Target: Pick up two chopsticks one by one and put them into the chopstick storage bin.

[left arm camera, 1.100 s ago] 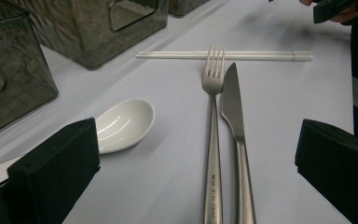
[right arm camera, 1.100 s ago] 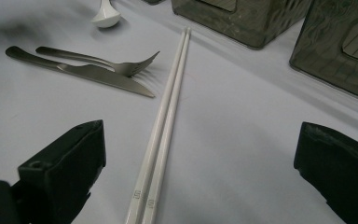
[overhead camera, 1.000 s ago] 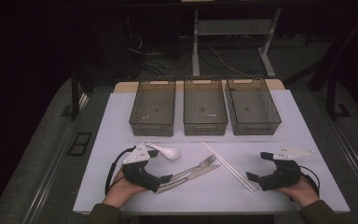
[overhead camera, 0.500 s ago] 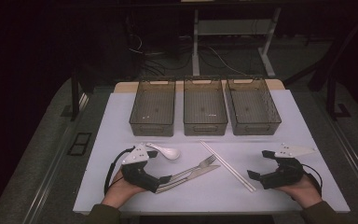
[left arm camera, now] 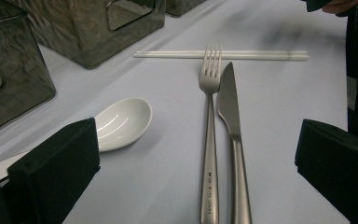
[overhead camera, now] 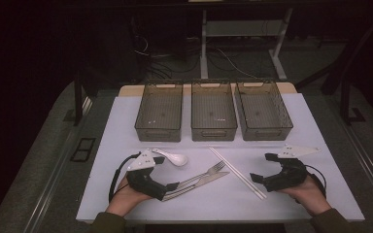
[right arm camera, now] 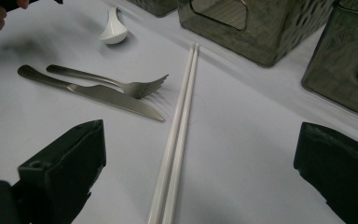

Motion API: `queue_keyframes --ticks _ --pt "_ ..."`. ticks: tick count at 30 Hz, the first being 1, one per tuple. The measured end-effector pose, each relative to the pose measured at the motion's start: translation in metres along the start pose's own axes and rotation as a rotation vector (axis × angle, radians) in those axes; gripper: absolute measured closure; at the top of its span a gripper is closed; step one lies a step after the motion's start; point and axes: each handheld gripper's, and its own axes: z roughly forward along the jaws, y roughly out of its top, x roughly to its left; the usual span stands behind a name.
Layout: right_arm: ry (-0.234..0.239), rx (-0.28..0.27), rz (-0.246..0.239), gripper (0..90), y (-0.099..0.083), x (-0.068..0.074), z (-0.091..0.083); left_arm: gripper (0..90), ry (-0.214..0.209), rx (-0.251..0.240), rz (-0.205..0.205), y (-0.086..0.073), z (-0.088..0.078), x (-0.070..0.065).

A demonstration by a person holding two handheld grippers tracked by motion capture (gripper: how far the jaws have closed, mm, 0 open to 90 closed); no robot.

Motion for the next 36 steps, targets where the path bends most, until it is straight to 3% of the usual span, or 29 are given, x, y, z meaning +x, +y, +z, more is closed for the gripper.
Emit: queue_keyframes --ticks 9,19,27,36 --pt "0.014 0.021 -0.018 8.4 0.006 0.002 0.014 0.0 -0.002 0.001 -0.004 0.000 0.000 -0.001" --pt "0.032 0.106 -0.035 36.4 0.004 0.004 0.020 0.0 -0.004 0.002 -0.003 0.000 0.000 -0.001" --pt "0.016 0.174 -0.037 58.0 0.001 0.006 0.022 0.0 -0.004 0.002 0.001 0.000 0.000 -0.001" --pt "0.017 0.236 -0.028 70.5 -0.005 0.007 0.025 0.0 -0.007 0.001 0.001 0.000 0.000 -0.001"
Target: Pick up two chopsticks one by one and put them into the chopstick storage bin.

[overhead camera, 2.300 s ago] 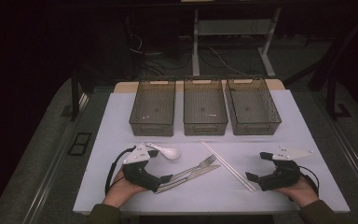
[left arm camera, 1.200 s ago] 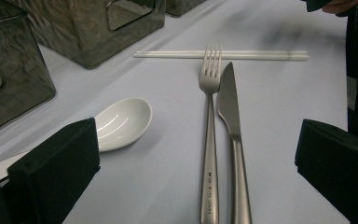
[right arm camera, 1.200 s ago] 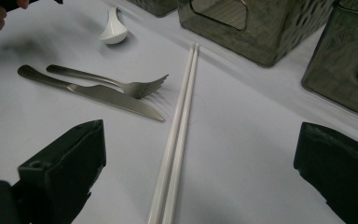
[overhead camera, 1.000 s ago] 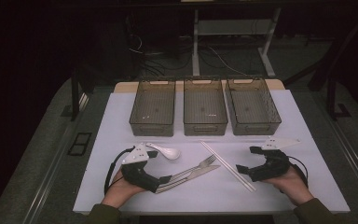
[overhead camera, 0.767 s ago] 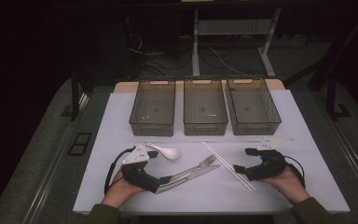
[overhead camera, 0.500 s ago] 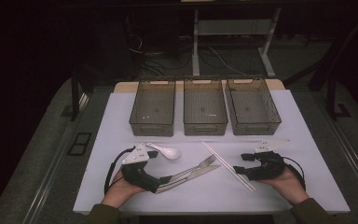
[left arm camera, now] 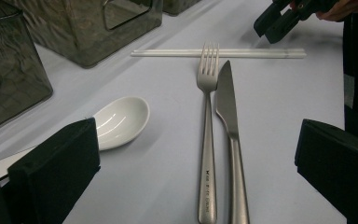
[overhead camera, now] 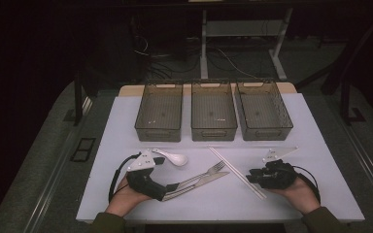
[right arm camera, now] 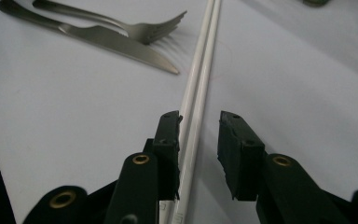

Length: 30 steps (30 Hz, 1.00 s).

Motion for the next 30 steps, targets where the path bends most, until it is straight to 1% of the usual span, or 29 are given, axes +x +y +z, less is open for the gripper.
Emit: queue_keyframes --ticks 4,8,10,15,20,26,30 --pt "0.002 0.025 -0.010 74.2 -0.0017 0.0016 0.0013 0.0 0.001 0.000 0.000 0.0000 -0.0001 0.0001" --pt "-0.003 0.036 -0.011 75.8 -0.0027 0.0033 0.0015 0.0 0.001 -0.004 -0.004 -0.0003 -0.0001 0.0000" --pt "-0.004 0.042 -0.009 76.1 -0.0033 0.0037 0.0012 0.0 0.002 -0.001 0.001 -0.0004 -0.0002 0.0001" --pt "-0.013 0.054 -0.006 77.4 -0.0054 0.0045 0.0009 0.0 0.003 0.003 0.002 -0.0004 -0.0004 0.0001" --pt "-0.012 0.065 -0.004 79.4 -0.0065 0.0066 0.0010 0.0 0.004 0.001 0.001 -0.0005 -0.0001 -0.0001" --pt "-0.026 0.077 -0.005 80.8 -0.0075 0.0077 0.0019 0.0 0.004 0.001 0.000 -0.0006 -0.0001 -0.0001" --pt "-0.035 0.095 -0.001 81.2 -0.0085 0.0081 0.0039 0.0 0.004 0.005 0.002 -0.0005 -0.0001 -0.0002"
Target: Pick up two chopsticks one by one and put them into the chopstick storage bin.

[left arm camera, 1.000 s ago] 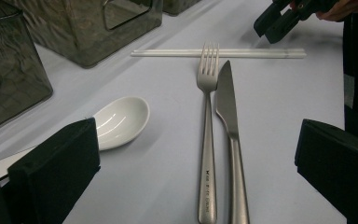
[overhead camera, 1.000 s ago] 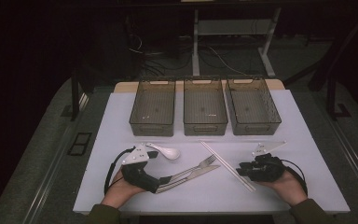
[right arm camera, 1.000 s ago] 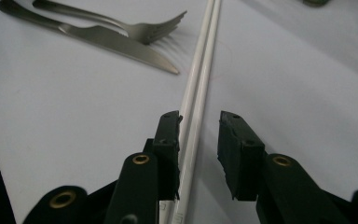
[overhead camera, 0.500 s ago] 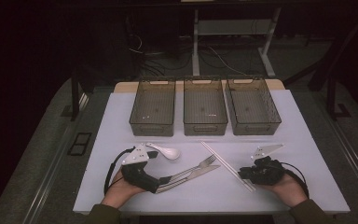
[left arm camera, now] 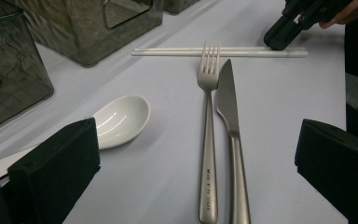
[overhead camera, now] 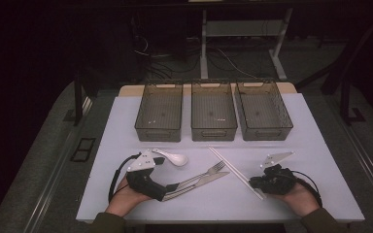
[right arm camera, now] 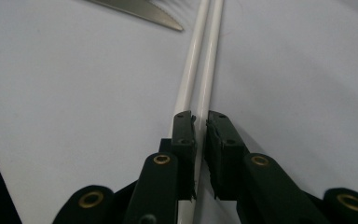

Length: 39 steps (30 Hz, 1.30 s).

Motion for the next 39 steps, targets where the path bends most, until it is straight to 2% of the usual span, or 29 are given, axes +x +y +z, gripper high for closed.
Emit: queue_keyframes --ticks 11,15,22,32,34,35,36,39 --pt "-0.031 0.012 0.000 83.4 0.001 -0.001 -0.002 0.0 0.003 0.001 0.004 0.000 -0.001 0.000" --pt "-0.047 0.013 -0.002 83.6 0.001 -0.007 -0.005 0.0 0.002 0.003 0.004 0.000 -0.001 0.000" --pt "-0.073 0.024 -0.044 83.6 0.003 -0.025 -0.008 0.0 0.002 -0.002 0.000 0.000 0.000 0.000" --pt "-0.056 0.033 -0.058 82.8 0.002 -0.033 -0.008 0.0 0.001 -0.001 0.004 0.000 0.000 0.000" --pt "-0.064 0.018 -0.054 75.2 0.003 -0.034 -0.009 0.0 0.001 0.003 0.010 0.000 0.000 0.000" --pt "-0.064 0.018 -0.054 75.2 0.003 -0.034 -0.009 0.0 0.001 0.002 0.008 0.000 0.000 0.000" --pt "-0.054 0.005 -0.037 68.5 0.005 -0.035 -0.009 0.0 0.001 -0.001 0.005 0.000 0.000 0.000" --pt "-0.043 0.002 -0.038 65.8 0.008 -0.036 -0.008 0.0 0.001 0.000 0.000 0.000 0.001 0.000"
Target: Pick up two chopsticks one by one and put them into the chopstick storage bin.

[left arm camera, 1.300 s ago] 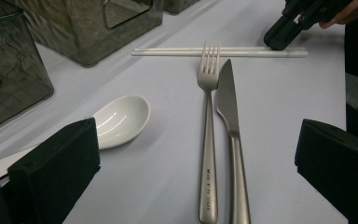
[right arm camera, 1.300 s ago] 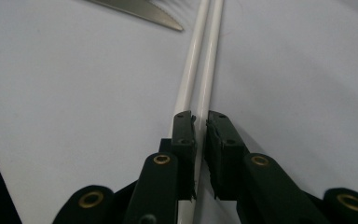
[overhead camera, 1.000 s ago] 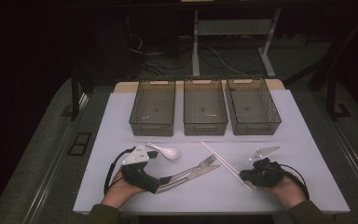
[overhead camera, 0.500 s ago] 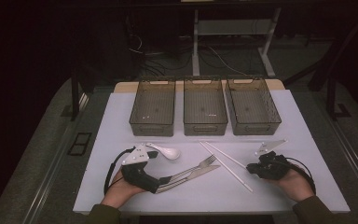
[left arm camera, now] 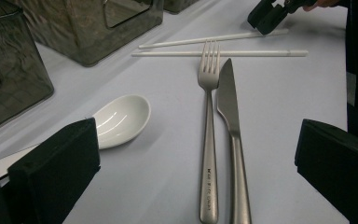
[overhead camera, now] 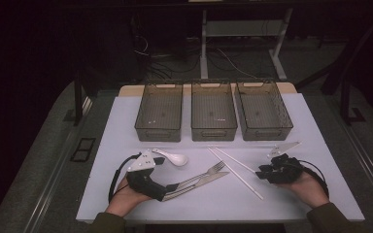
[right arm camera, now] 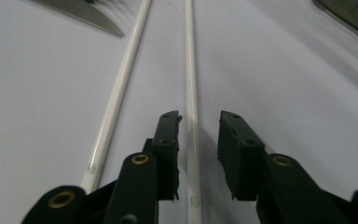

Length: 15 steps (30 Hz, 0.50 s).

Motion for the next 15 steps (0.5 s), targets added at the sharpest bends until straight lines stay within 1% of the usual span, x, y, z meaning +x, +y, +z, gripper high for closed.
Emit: queue_keyframes --ticks 2,4,5,6,7,11,13,14,15 --pt "0.000 -0.011 0.002 62.4 0.006 0.000 0.002 0.0 0.001 0.001 0.002 0.000 0.000 0.000" --pt "-0.001 -0.012 0.004 62.2 0.009 -0.001 0.004 0.0 0.001 0.002 0.009 0.000 0.000 0.000" --pt "-0.006 -0.017 -0.005 60.4 0.014 -0.002 0.006 0.0 0.001 0.000 0.001 0.000 0.000 0.000" --pt "-0.006 -0.017 -0.005 60.4 0.014 -0.002 0.006 0.0 0.001 0.000 0.002 0.000 0.000 0.000" --pt "0.007 -0.023 -0.004 60.6 0.019 -0.003 0.009 0.0 0.001 -0.001 0.002 0.000 0.000 0.000" --pt "0.011 -0.027 -0.005 61.6 0.027 -0.002 0.012 0.0 -0.001 0.003 0.002 0.000 0.000 0.000" --pt "0.016 -0.017 -0.007 64.5 0.031 -0.002 0.014 0.0 -0.001 0.002 0.001 0.000 0.000 0.000" --pt "0.014 0.000 -0.018 66.3 0.033 -0.002 0.018 0.0 -0.002 0.002 0.002 0.000 0.000 0.000" --pt "0.014 0.000 -0.018 66.3 0.033 -0.002 0.018 0.0 -0.002 0.002 0.004 0.000 0.000 0.000"
